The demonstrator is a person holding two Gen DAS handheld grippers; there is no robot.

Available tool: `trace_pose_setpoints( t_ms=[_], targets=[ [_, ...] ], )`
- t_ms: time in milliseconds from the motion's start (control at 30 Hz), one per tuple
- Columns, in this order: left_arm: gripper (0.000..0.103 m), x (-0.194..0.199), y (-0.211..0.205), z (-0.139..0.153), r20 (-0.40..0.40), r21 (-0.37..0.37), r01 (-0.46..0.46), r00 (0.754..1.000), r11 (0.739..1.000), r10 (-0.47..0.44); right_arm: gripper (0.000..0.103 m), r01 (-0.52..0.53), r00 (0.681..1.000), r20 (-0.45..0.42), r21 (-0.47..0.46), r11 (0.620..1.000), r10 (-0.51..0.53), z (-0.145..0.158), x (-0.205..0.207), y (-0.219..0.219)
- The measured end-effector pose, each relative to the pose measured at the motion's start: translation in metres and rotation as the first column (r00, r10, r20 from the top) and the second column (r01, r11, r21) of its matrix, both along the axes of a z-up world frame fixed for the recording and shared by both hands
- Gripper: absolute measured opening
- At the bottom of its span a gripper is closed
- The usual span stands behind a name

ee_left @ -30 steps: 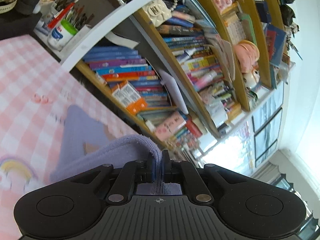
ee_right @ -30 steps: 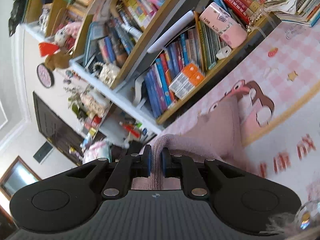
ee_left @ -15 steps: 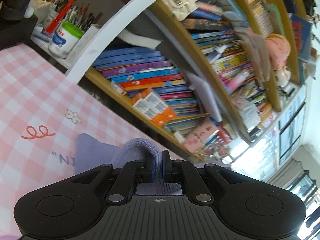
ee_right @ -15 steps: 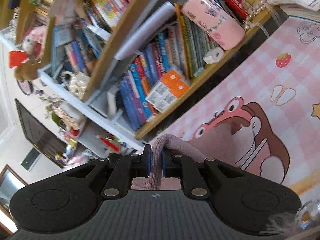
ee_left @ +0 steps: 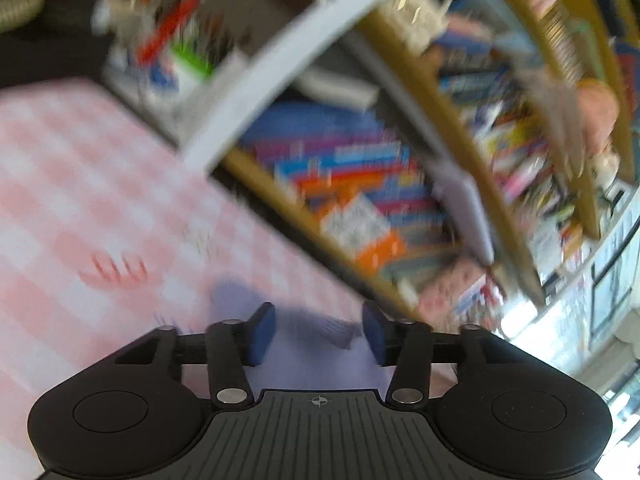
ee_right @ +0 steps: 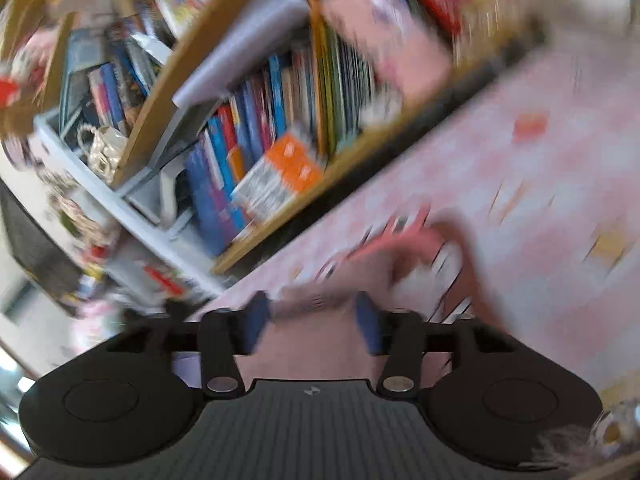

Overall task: Fold clothes
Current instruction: 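Open both grippers and release the folded sweater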

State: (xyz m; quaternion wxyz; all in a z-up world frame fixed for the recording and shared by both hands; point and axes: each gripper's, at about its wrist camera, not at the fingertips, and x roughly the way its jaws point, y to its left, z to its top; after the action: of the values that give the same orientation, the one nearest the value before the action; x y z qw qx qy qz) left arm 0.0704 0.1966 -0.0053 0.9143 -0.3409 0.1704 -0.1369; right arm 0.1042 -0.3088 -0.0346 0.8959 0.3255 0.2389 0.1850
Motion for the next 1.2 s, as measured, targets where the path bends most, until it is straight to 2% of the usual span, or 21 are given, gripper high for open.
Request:
trace_pose_setpoints(
  t_ms=[33, 100, 167, 200, 233, 333, 367, 400, 433, 467, 533, 667, 767, 833, 867, 900, 933, 967, 1033, 1133, 1200],
  targets=[
    [0.049, -0.003, 0.0, 0.001, 0.003, 0.029, -0.016, 1.0, 0.999, 0.016, 0.062, 0.041, 0.998, 0.049, -0.113, 0.993, -0.036, 0.008, -0.007, 0.004],
    [0.048, -0.008, -0.001, 0.004, 0.009, 0.088, -0.048, 0.999, 0.995, 0.047, 0.062, 0.052, 0.995, 0.099, -0.261, 0.964, -0.027, 0.014, -0.014, 0.017],
    [0.048, -0.005, -0.008, 0.004, -0.011, 0.14, -0.037, 0.999, 0.989, 0.039, 0.062, 0.065, 0.99, 0.143, -0.398, 0.915, -0.008, 0.019, -0.02, 0.03],
    [0.048, -0.002, -0.012, 0.003, -0.024, 0.16, -0.022, 0.999, 0.987, 0.026, 0.059, 0.074, 0.986, 0.164, -0.464, 0.883, 0.004, 0.021, -0.024, 0.036],
    [0.048, 0.001, -0.017, 0.001, -0.037, 0.175, -0.004, 0.999, 0.985, 0.011, 0.057, 0.061, 0.989, 0.15, -0.473, 0.879, 0.012, 0.019, -0.022, 0.038],
    [0.045, 0.009, -0.024, -0.006, -0.101, 0.217, 0.01, 0.995, 0.976, 0.012, 0.046, 0.018, 0.997, 0.08, -0.483, 0.876, 0.024, 0.008, -0.015, 0.043],
    [0.042, 0.012, -0.025, -0.009, -0.123, 0.23, 0.014, 0.992, 0.973, 0.015, 0.037, 0.007, 0.999, 0.051, -0.484, 0.875, 0.02, 0.004, -0.011, 0.044],
    [0.025, 0.012, -0.025, -0.01, -0.125, 0.222, 0.016, 0.992, 0.975, 0.012, 0.023, -0.008, 0.999, 0.03, -0.47, 0.883, 0.025, 0.001, -0.009, 0.043],
    [0.004, 0.01, -0.023, -0.01, -0.109, 0.196, 0.018, 0.994, 0.98, 0.003, 0.017, -0.023, 0.999, 0.01, -0.453, 0.891, 0.031, -0.002, -0.006, 0.043],
    [0.004, 0.008, -0.02, -0.01, -0.094, 0.17, 0.021, 0.996, 0.985, -0.005, 0.007, -0.034, 0.999, 0.007, -0.419, 0.907, 0.04, -0.002, -0.006, 0.04],
    [0.004, 0.005, -0.017, -0.009, -0.073, 0.137, 0.021, 0.997, 0.99, -0.011, 0.007, -0.019, 0.998, 0.043, -0.375, 0.927, 0.038, 0.003, -0.013, 0.035],
    [0.005, 0.004, -0.019, -0.009, -0.09, 0.173, -0.01, 0.996, 0.985, 0.026, 0.007, 0.001, 0.998, 0.065, -0.324, 0.946, 0.021, 0.009, -0.015, 0.03],
    [0.009, 0.008, -0.017, -0.014, -0.129, 0.169, -0.012, 0.991, 0.986, 0.034, 0.008, -0.02, 1.0, -0.017, -0.362, 0.932, 0.015, -0.004, -0.005, 0.035],
    [0.017, 0.004, -0.013, -0.013, -0.108, 0.142, -0.02, 0.994, 0.99, 0.036, 0.013, -0.01, 1.0, -0.009, -0.344, 0.939, 0.007, -0.003, -0.007, 0.032],
    [0.021, 0.002, -0.011, -0.012, -0.093, 0.126, -0.025, 0.995, 0.992, 0.037, 0.022, 0.003, 1.0, 0.001, -0.328, 0.945, -0.003, -0.001, -0.009, 0.028],
    [0.036, 0.0, -0.009, -0.012, -0.085, 0.112, -0.031, 0.996, 0.993, 0.04, 0.036, 0.017, 1.0, 0.011, -0.312, 0.95, -0.014, 0.0, -0.011, 0.025],
    [0.049, -0.001, -0.007, -0.012, -0.086, 0.103, -0.035, 0.995, 0.994, 0.043, 0.038, 0.02, 1.0, 0.012, -0.297, 0.955, -0.018, 0.001, -0.012, 0.022],
    [0.051, 0.0, -0.007, -0.013, -0.095, 0.096, -0.034, 0.995, 0.995, 0.043, 0.038, 0.013, 1.0, 0.005, -0.277, 0.961, -0.012, 0.0, -0.012, 0.019],
    [0.051, 0.004, -0.009, -0.015, -0.124, 0.096, -0.016, 0.992, 0.995, 0.028, 0.038, -0.004, 1.0, -0.027, -0.259, 0.966, -0.003, -0.003, -0.009, 0.017],
    [0.05, 0.012, -0.016, -0.019, -0.18, 0.136, 0.012, 0.984, 0.991, 0.013, 0.038, -0.036, 0.997, -0.081, -0.286, 0.958, 0.013, -0.008, -0.004, 0.022],
    [0.048, 0.016, -0.018, -0.022, -0.202, 0.151, 0.022, 0.979, 0.988, 0.009, 0.031, -0.051, 0.996, -0.085, -0.29, 0.956, 0.027, -0.009, -0.004, 0.025]
  ],
)
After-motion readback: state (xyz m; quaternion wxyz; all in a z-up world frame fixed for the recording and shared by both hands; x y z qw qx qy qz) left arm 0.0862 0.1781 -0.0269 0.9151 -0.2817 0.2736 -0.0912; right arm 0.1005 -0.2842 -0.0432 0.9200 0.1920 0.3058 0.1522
